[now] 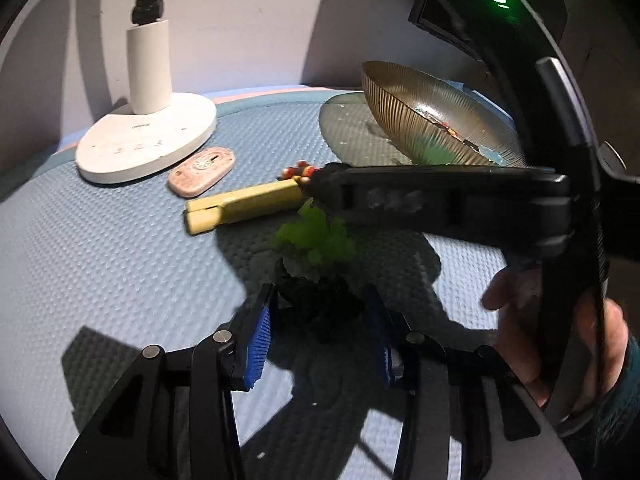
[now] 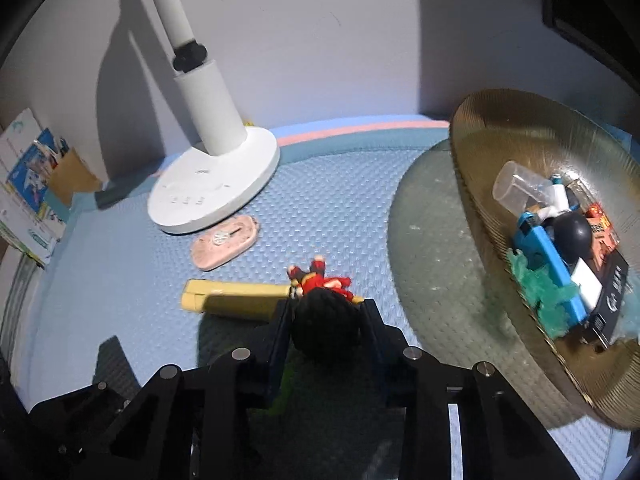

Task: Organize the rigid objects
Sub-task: 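Grasp the black figurine with the left tool while the right tool grasps the black spiky figurine, then carry both black figurines over the bowl and open both tools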

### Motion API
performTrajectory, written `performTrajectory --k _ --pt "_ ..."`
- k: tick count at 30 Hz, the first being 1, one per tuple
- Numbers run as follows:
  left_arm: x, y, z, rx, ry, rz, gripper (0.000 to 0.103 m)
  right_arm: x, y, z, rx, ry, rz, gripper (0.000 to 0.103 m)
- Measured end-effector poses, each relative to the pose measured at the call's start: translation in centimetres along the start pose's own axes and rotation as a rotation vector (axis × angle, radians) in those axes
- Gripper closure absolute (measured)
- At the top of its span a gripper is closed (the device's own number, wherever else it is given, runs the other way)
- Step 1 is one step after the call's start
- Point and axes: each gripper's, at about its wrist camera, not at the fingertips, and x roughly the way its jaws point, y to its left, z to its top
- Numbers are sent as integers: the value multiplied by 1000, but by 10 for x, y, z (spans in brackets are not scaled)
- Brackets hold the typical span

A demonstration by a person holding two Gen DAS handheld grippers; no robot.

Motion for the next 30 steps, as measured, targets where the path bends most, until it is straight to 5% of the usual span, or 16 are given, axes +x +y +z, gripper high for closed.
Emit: performTrajectory --k 8,16,19,21,24,26,28,30 --pt "-59 20 -42 -53 -47 17 63 -71 -11 -59 16 -37 85 69" --pt "-59 30 -62 -119 -25 28 63 -79 -15 -124 -11 47 89 69" --pt "-60 24 -64 -105 -26 29 63 -80 -15 -125 -6 61 102 59" --pt "-61 20 -64 -83 -25 40 63 -81 -11 -123 -17 50 84 40" --pt "-62 17 -63 -71 -29 36 63 -73 -4 -123 -59 76 16 40" --pt "-61 15 -61 -67 -28 35 63 -71 6 -125 -111 60 -46 44" --pt "-59 13 -59 -60 -24 35 63 -70 19 -128 -178 43 -114 70" --pt "-57 12 -55 -62 -17 20 63 -74 28 -129 -212 14 -158 70"
